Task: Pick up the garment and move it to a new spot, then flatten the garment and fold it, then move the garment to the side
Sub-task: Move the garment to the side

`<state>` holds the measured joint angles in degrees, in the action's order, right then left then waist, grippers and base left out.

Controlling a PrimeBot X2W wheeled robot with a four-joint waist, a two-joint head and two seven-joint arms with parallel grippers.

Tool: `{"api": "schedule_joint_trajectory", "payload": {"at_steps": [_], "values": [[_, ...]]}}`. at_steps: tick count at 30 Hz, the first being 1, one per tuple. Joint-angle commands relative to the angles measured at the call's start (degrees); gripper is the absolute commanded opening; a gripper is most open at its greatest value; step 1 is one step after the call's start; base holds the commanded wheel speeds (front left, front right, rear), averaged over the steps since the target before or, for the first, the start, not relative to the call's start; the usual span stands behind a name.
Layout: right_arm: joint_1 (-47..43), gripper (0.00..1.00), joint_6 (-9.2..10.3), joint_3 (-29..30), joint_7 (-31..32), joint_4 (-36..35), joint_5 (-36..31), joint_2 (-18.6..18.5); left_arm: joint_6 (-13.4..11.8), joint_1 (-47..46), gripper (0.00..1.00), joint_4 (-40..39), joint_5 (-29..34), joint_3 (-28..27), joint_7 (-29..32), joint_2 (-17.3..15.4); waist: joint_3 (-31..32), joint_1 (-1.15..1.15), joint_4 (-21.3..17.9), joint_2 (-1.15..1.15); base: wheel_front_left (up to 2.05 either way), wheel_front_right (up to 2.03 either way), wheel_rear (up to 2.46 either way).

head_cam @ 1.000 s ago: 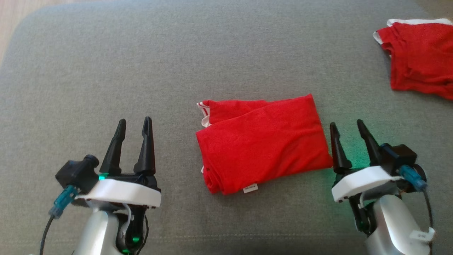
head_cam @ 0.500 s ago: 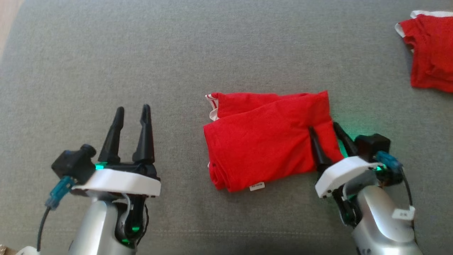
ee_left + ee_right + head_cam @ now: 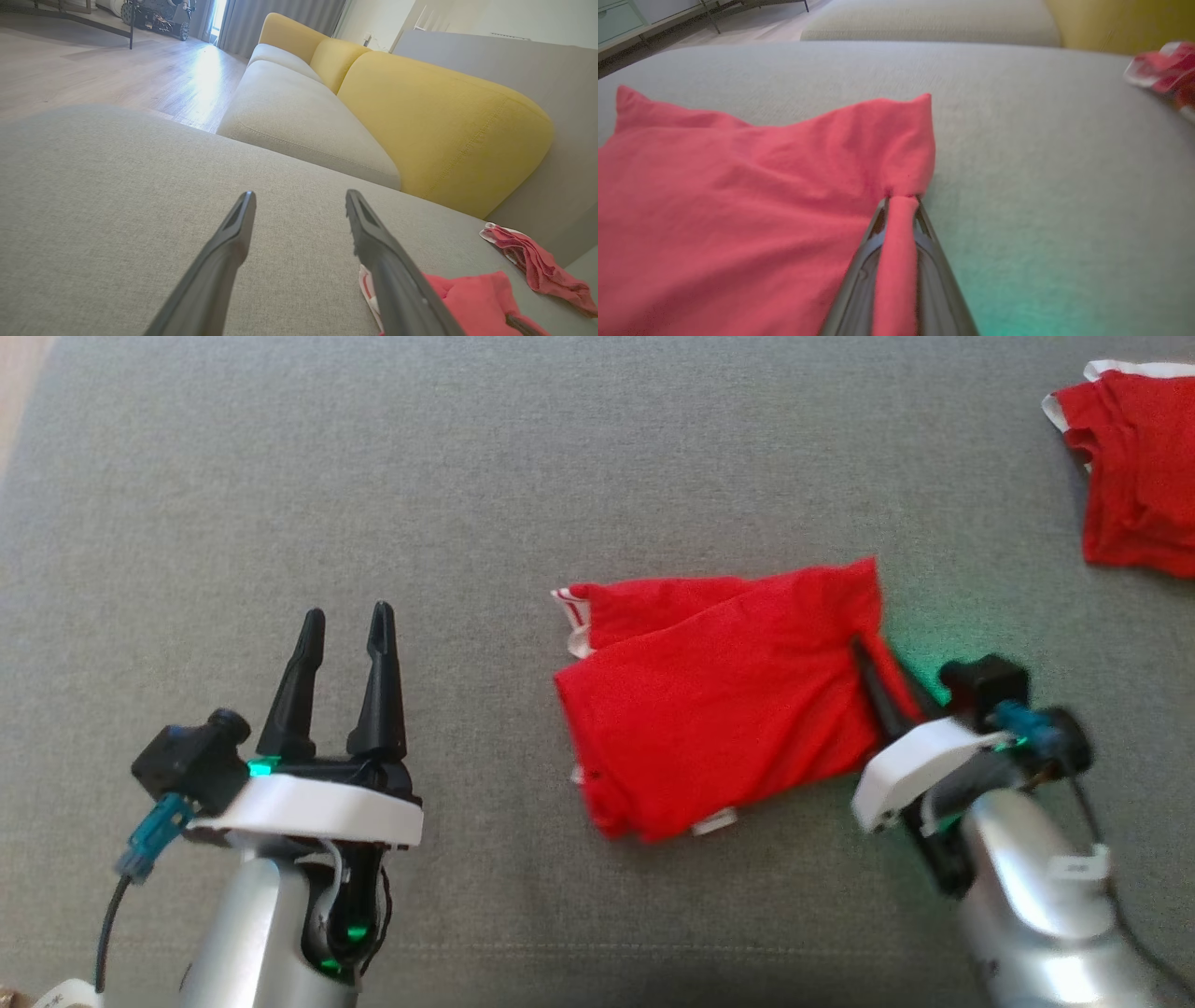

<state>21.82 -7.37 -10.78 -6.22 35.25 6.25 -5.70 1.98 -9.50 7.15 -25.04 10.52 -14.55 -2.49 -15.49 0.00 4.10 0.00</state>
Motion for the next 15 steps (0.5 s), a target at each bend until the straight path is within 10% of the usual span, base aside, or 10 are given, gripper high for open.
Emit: {"api": "schedule_joint_trajectory", "payload": {"at_steps": [1,15], "values": [[2.6,0.0,-0.12,-0.3,-1.7,-2.8,-1.3,-1.7,-0.1,-2.0,1.0,-2.0,0.1,-1.6,-0.4,-0.4,0.2,0.0,-0.3,0.0,0.0,0.0,0.0],[17.2,0.0,-0.12,-4.1,1.6,-12.9,-1.0,-16.3,1.4,-8.9,1.0,-4.9,2.7,0.0,-0.4,-0.4,-4.5,0.0,-5.3,0.0,0.0,0.0,0.0]]}}
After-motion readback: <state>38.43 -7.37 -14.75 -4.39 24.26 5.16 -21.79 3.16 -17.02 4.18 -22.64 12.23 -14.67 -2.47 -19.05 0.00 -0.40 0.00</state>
